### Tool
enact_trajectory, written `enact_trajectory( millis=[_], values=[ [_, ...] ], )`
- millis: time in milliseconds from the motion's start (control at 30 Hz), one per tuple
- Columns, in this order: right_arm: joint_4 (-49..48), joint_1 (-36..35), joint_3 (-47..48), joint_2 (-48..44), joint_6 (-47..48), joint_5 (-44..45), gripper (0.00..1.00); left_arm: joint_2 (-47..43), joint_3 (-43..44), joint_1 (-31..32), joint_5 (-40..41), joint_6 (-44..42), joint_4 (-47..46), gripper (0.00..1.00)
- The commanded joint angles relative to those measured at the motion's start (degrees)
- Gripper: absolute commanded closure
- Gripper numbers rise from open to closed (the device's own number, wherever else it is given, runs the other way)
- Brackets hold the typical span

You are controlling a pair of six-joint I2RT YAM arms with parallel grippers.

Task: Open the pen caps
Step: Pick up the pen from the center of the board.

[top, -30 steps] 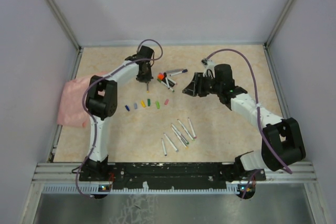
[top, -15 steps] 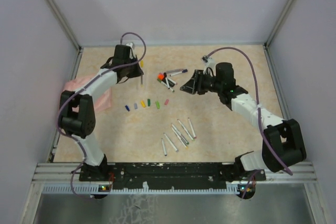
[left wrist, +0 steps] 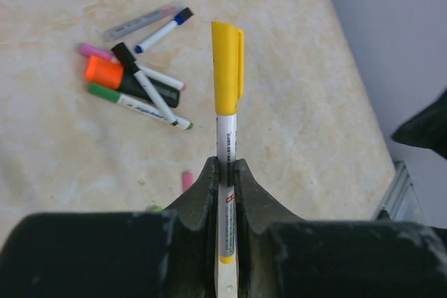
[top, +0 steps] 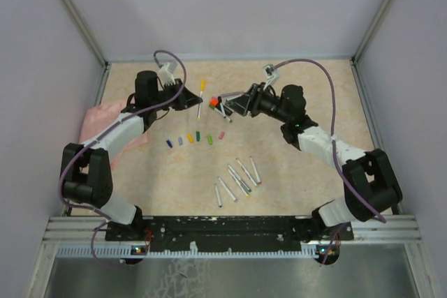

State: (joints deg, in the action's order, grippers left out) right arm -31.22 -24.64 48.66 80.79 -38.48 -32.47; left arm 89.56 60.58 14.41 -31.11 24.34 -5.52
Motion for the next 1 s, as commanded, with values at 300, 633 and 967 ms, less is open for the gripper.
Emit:
enact_trajectory(
  millis=[300, 633, 967],
  values=[
    [-0.93, -9.07, 9.97, 10.69, -2.57, 6.47, 0.39, -3.55, -5.84, -0.28, -12.29, 12.67, -15.78, 1.0],
    [9.64, -11.48, 16.04, 13.33, -0.41, 9.19, 0.41, -4.22, -7.62, -0.18, -13.73, 17.17, -20.06, 1.0],
    [11.32, -12.94, 17.96, 17.47, -2.39, 8.99, 0.49, -5.14, -7.84, -0.17, -13.62, 17.45, -20.05, 1.0]
  ],
)
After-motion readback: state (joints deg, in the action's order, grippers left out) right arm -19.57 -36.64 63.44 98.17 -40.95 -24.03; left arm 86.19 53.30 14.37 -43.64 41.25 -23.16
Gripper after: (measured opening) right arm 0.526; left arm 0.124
